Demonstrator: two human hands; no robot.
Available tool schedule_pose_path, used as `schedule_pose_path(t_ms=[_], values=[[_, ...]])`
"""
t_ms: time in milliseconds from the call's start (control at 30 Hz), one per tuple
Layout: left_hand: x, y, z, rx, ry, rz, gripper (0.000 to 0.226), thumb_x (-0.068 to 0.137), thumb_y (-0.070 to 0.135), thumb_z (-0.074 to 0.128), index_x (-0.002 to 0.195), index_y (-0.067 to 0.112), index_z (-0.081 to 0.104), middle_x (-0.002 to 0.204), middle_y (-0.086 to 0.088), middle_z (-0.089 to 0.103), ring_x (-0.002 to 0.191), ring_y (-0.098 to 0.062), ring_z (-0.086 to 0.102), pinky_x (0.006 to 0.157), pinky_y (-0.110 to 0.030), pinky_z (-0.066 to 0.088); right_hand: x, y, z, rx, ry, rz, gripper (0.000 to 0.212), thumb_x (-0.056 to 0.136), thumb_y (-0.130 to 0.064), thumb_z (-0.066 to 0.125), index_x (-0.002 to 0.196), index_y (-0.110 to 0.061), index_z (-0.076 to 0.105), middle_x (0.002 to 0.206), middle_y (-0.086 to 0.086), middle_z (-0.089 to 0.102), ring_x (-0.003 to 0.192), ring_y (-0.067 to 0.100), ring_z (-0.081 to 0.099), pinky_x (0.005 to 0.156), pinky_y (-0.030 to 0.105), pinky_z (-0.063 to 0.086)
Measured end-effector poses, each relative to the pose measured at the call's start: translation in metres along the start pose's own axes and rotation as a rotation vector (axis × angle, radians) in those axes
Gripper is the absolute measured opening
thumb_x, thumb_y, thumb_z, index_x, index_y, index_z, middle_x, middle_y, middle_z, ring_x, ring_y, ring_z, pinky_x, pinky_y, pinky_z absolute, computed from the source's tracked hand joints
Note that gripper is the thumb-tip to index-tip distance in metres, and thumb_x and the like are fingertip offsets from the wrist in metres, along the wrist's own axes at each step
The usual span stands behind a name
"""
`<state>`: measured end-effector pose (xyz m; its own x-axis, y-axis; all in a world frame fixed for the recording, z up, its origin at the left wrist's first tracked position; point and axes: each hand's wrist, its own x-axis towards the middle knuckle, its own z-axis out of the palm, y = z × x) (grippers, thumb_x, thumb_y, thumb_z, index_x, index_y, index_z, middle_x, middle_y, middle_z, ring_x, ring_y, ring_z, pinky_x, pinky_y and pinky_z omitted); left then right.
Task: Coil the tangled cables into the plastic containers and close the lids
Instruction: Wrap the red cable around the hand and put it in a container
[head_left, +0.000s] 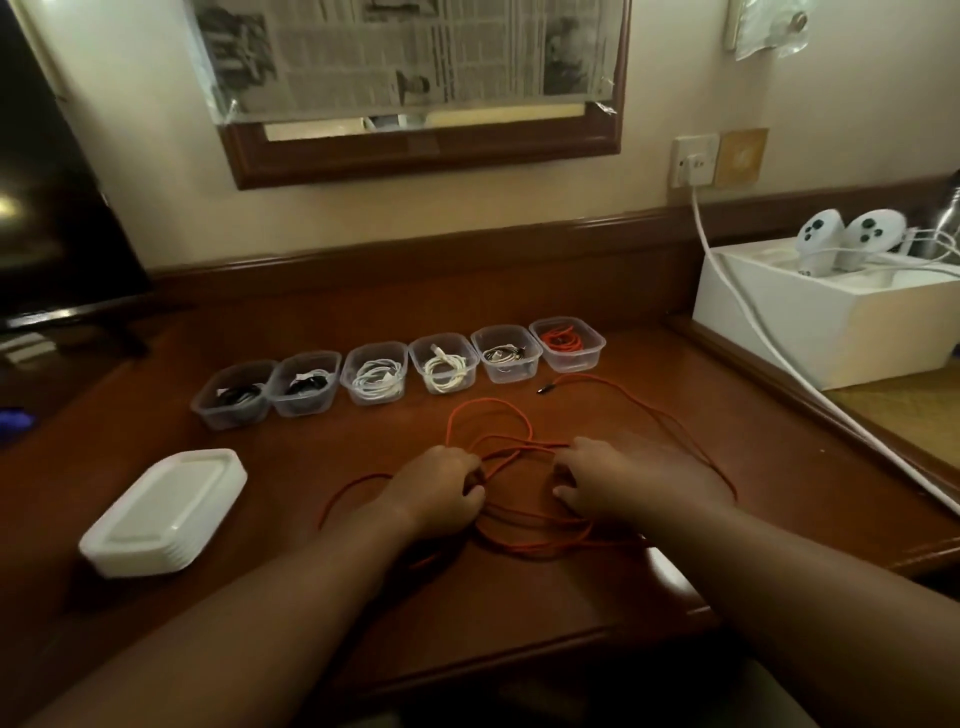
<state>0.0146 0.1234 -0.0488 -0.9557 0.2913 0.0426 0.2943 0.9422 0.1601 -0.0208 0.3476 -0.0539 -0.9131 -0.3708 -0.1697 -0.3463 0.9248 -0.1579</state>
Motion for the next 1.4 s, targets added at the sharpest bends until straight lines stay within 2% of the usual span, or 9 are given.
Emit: schedule_pose_path(t_ms=[233, 400, 567, 700, 767, 900, 1133, 1300, 1400], values=[[-0.033, 0.004, -0.009, 0.094, 0.013, 0.101, 0.017, 0.097, 0.033, 0.053, 0.109, 0.025, 0.062, 0.111, 0.004, 0.058, 0.106, -0.016, 0.052, 0.089, -0.032, 0.044, -0.032, -0.003, -0.006, -0.064, -0.014, -0.012, 0.034, 0.096, -0.034, 0.058, 0.123, -0.014, 0.060, 0.126, 0.009, 0.053, 0.112, 0.026, 0.054, 0.089, 0.033, 0.047], [-0.048, 0.015, -0.021, -0.310, 0.171, 0.088, 0.006, 0.098, 0.024, 0.054, 0.100, 0.025, 0.060, 0.095, 0.008, 0.060, 0.086, -0.009, 0.057, 0.077, -0.034, 0.050, -0.057, -0.012, -0.009, 0.119, -0.061, -0.060, 0.028, 0.099, -0.039, 0.054, 0.116, -0.020, 0.064, 0.107, 0.001, 0.062, 0.090, 0.015, 0.054, 0.075, 0.026, 0.041], [-0.059, 0.024, -0.034, -0.563, 0.297, 0.059, 0.015, 0.097, 0.015, 0.059, 0.090, 0.028, 0.062, 0.077, 0.010, 0.059, 0.064, 0.005, 0.052, 0.059, -0.010, 0.039, -0.070, -0.017, -0.016, 0.425, -0.284, -0.123, 0.023, 0.104, -0.026, 0.043, 0.090, -0.018, 0.059, 0.074, 0.004, 0.067, 0.068, 0.024, 0.067, 0.056, 0.026, 0.050], [-0.065, 0.025, -0.043, -0.667, 0.315, 0.034, 0.013, 0.095, 0.011, 0.062, 0.091, 0.023, 0.066, 0.076, 0.004, 0.060, 0.060, 0.004, 0.049, 0.058, -0.012, 0.041, -0.058, -0.011, -0.024, 0.378, 0.202, -0.065, 0.006, 0.098, -0.024, 0.056, 0.099, -0.021, 0.062, 0.094, 0.001, 0.066, 0.076, 0.010, 0.061, 0.063, 0.023, 0.046], [-0.068, 0.024, -0.044, -0.691, 0.304, 0.032, 0.014, 0.094, 0.012, 0.063, 0.090, 0.025, 0.067, 0.078, 0.002, 0.062, 0.062, 0.004, 0.050, 0.062, -0.016, 0.043, -0.049, -0.007, -0.021, 0.334, 0.302, 0.005, 0.023, 0.095, -0.030, 0.061, 0.115, -0.019, 0.062, 0.113, 0.003, 0.063, 0.095, 0.015, 0.059, 0.077, 0.027, 0.047], [-0.077, 0.027, -0.049, -0.743, 0.318, 0.037, 0.012, 0.092, 0.011, 0.067, 0.088, 0.023, 0.069, 0.078, 0.003, 0.064, 0.064, 0.004, 0.053, 0.064, -0.015, 0.045, -0.043, -0.017, -0.006, 0.440, 0.038, 0.059, 0.039, 0.098, -0.044, 0.054, 0.128, -0.019, 0.057, 0.123, 0.002, 0.060, 0.108, 0.018, 0.057, 0.085, 0.029, 0.044], [-0.086, 0.031, -0.066, -0.844, 0.365, 0.039, 0.007, 0.093, 0.010, 0.066, 0.089, 0.014, 0.070, 0.071, 0.007, 0.060, 0.057, 0.004, 0.050, 0.056, -0.011, 0.041, -0.058, -0.036, -0.009, 0.702, -0.310, -0.096, 0.019, 0.103, -0.023, 0.046, 0.106, -0.014, 0.062, 0.083, 0.004, 0.073, 0.067, 0.015, 0.066, 0.062, 0.024, 0.047], [-0.086, 0.028, -0.065, -0.841, 0.212, -0.001, 0.012, 0.094, 0.008, 0.063, 0.087, 0.017, 0.068, 0.054, 0.016, 0.056, 0.047, 0.005, 0.047, 0.049, -0.009, 0.036, -0.052, -0.017, -0.016, 0.324, 0.120, 0.063, 0.006, 0.097, -0.022, 0.056, 0.099, -0.020, 0.061, 0.101, 0.004, 0.068, 0.079, 0.012, 0.061, 0.063, 0.021, 0.045], [-0.089, 0.030, -0.056, -0.852, 0.078, 0.001, 0.013, 0.094, 0.005, 0.062, 0.089, 0.015, 0.067, 0.059, 0.016, 0.062, 0.054, 0.005, 0.053, 0.053, -0.010, 0.041, -0.056, 0.012, -0.015, -0.016, 0.281, 0.361, 0.042, 0.087, -0.030, 0.064, 0.126, -0.021, 0.052, 0.128, 0.007, 0.052, 0.112, 0.026, 0.051, 0.089, 0.038, 0.048]])
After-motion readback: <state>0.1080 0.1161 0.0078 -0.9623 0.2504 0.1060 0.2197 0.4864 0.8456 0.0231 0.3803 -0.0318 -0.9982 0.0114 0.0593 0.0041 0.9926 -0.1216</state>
